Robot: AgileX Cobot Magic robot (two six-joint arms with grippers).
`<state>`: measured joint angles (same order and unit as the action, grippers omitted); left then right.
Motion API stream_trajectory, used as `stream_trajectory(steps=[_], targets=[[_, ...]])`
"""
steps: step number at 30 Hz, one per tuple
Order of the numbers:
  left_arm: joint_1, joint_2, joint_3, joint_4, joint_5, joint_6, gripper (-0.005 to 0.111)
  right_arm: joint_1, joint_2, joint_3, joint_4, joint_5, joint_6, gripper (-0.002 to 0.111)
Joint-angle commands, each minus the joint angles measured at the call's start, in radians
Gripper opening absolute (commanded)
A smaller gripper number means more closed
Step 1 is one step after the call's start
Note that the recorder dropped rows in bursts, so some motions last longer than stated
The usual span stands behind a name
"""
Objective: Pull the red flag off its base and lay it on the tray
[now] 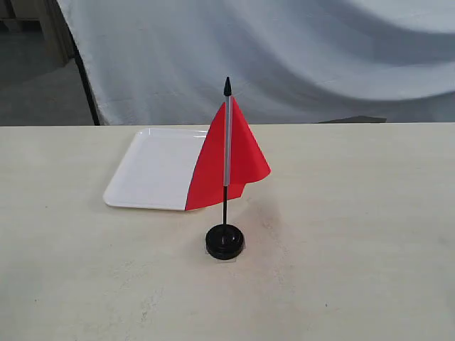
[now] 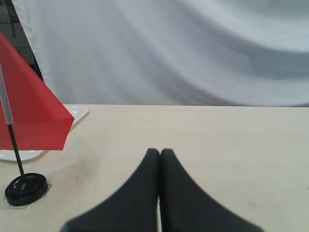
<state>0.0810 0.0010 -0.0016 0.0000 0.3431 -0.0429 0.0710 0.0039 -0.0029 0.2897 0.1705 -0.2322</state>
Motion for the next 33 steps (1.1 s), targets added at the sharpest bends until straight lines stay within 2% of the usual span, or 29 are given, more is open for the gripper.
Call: stream_trajectory(steps=[1,14,24,26,28,30,33], targets=[[0.002,-0.001,0.002,0.0,-0.002,0.001,0.0,0.003,-0.004,0.003,-0.003,0.0,0.005,-0.001],[0.002,-0.001,0.002,0.0,-0.002,0.001,0.0,0.003,-0.004,0.003,-0.003,-0.052,0.001,-0.001],[0.002,-0.001,0.002,0.0,-0.002,0.001,0.0,0.003,-0.004,0.003,-0.003,-0.667,0.001,-0.001],[0.002,-0.001,0.002,0.0,-0.002,0.001,0.0,0.003,-0.004,0.003,-0.003,-0.752,0.067,-0.001],[0.002,-0.001,0.002,0.0,-0.002,0.001,0.0,0.003,-0.004,0.003,-0.003,-0.788,0.278,-0.001],[0.002,-0.001,0.002,0.0,-0.002,0.001,0.0,0.003,-0.004,0.003,-0.003,-0.776,0.438,-0.001],[0.002,-0.001,0.002,0.0,-0.002,0.001,0.0,0.003,-0.004,0.003,-0.003,-0.732,0.506,-0.001]])
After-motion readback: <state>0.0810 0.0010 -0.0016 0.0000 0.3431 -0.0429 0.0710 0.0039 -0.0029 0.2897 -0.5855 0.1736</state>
